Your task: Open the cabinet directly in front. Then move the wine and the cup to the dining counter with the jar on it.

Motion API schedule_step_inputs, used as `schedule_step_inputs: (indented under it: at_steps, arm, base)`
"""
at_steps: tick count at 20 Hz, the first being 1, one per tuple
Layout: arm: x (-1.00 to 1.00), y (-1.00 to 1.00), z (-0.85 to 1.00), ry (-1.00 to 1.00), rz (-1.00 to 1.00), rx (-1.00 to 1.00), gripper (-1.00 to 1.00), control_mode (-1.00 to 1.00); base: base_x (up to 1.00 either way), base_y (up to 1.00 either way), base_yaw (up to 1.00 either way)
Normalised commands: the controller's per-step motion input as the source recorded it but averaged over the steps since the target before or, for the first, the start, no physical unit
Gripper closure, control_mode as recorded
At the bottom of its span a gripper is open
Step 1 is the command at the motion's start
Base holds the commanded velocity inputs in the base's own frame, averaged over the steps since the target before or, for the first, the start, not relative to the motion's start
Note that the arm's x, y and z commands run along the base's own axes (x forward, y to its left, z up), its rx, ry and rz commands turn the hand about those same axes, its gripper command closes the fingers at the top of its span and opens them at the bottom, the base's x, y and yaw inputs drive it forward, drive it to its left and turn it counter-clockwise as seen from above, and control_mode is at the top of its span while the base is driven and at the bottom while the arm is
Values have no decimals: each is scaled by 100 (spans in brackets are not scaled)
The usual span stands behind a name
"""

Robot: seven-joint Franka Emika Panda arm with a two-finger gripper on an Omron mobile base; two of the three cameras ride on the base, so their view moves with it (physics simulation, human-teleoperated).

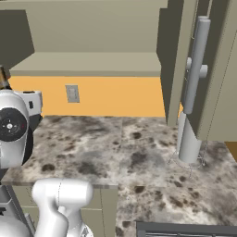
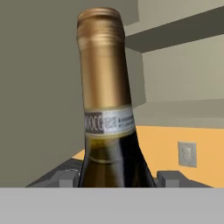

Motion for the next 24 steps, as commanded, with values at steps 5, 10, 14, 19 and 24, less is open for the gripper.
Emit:
schedule_step_inputs:
  at_steps: [5,10,14,19,24]
  arm:
    - [0,0,0,-5,0,0,100,-100]
    - [0,1,0,-10,0,0,100,-100]
    - [-11,0,0,0,0,0,100,-100]
    - [-10,1,-4,2,0,0,100,100]
    - [0,0,0,0,0,0,100,100]
  base:
    - [0,0,0]
    - [0,0,0]
    - [0,0,0]
    - [-75,1,0]
    - [-100,7,0]
